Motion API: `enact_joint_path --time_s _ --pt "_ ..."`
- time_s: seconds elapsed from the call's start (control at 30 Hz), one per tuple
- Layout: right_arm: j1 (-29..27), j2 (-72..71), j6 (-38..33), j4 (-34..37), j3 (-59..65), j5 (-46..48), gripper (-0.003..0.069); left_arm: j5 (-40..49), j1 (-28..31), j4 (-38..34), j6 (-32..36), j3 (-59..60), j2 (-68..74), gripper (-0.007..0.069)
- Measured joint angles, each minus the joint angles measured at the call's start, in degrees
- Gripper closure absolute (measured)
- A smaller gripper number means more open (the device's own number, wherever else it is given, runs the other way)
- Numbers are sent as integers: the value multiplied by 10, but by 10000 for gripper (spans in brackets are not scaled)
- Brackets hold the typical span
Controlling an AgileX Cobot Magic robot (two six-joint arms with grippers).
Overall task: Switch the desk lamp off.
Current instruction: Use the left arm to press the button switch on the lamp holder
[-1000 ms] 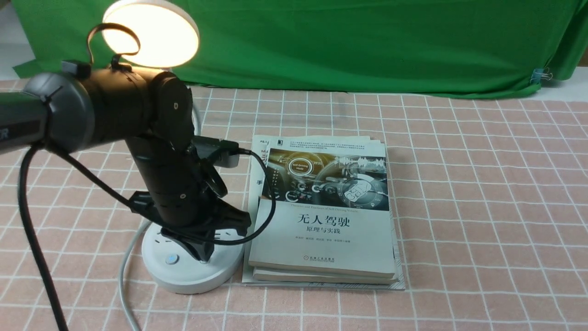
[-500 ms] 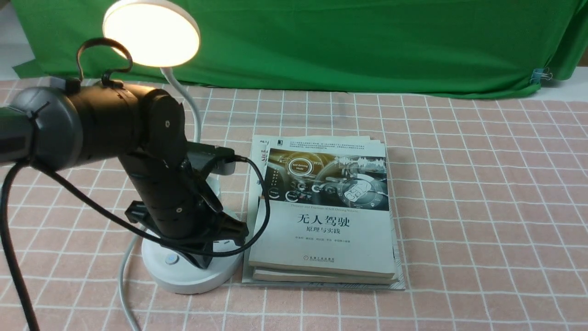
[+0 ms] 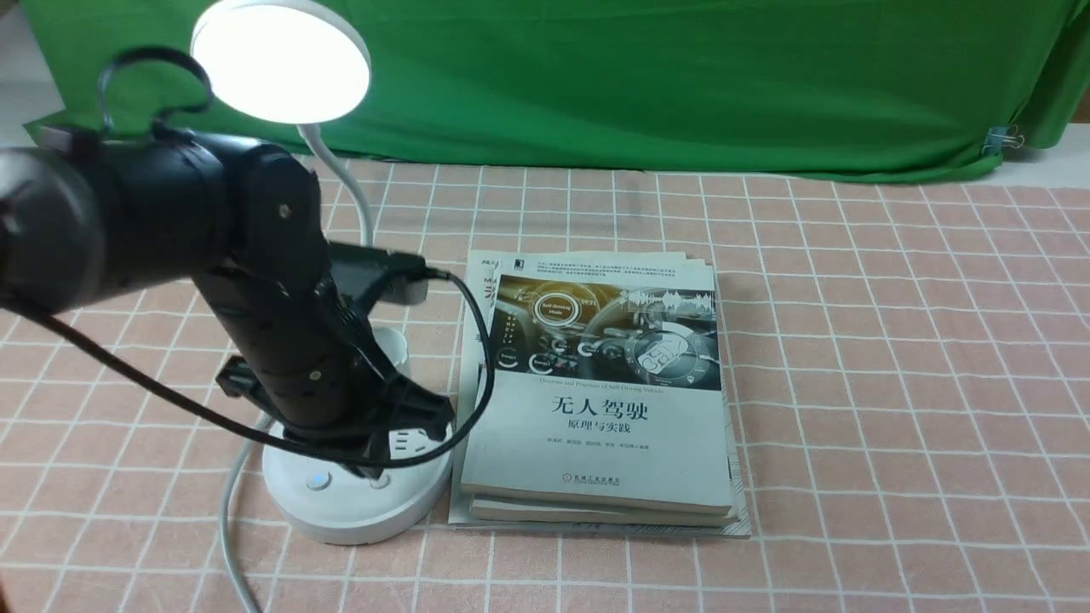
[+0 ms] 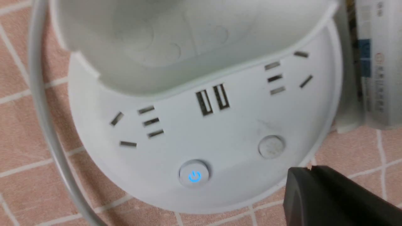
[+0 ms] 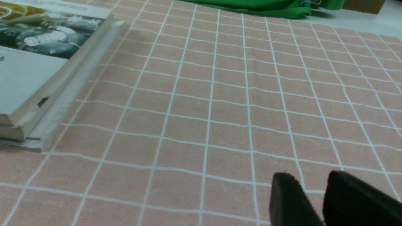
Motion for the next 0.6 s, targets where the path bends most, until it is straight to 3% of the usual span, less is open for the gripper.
enact_joint_path --time_s 0.6 --pt "0 0 0 0 0 0 417 -12 0 3 -1 -4 69 620"
